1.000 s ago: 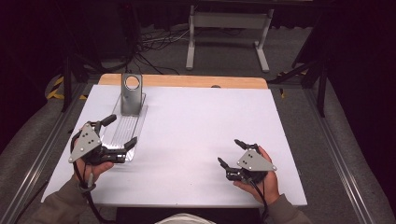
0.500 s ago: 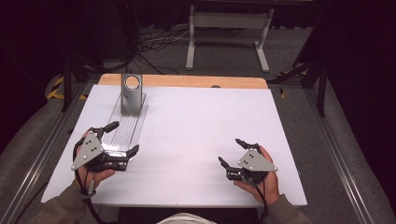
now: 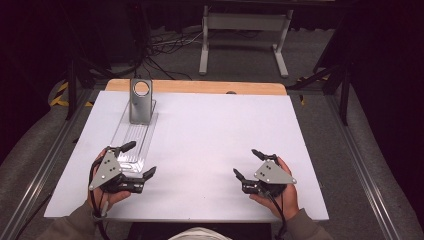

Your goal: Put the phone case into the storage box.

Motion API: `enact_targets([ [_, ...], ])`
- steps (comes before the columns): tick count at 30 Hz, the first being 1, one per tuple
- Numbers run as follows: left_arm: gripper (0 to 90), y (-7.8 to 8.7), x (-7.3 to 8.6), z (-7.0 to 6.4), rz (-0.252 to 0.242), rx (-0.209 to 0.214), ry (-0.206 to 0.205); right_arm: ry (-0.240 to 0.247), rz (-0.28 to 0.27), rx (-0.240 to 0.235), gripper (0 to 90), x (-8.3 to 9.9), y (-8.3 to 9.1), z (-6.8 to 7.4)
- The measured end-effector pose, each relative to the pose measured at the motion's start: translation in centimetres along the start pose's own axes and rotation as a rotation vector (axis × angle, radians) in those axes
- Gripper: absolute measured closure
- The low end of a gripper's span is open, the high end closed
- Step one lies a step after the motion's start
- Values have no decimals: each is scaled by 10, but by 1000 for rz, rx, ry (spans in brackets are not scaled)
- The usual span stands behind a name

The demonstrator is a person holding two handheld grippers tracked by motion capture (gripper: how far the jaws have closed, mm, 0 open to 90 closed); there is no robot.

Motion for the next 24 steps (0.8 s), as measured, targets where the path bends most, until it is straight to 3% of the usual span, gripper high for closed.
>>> enact_targets([
  [9,37,1,13,-1,33,16,21,2,8,2,192,2,-2,2],
  [13,36,0,22,-1,70,21,19,-8,6,-1,177,2,-1,1],
  [18,34,0,24,-1,66,29,37,-11,6,-1,169,3,-1,0],
  [24,32,-3,25,-5,76,36,21,2,-1,0,170,2,0,1],
])
Point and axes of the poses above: each handheld gripper's, and its own axes: y roughly backward along the jaws, x roughly out of its underside, z roughly to its left, the point moved 9 cm from there along -y, roughly forward along the jaws, and after that the axes turned 3 degrees about y, right-handed, at the moved point
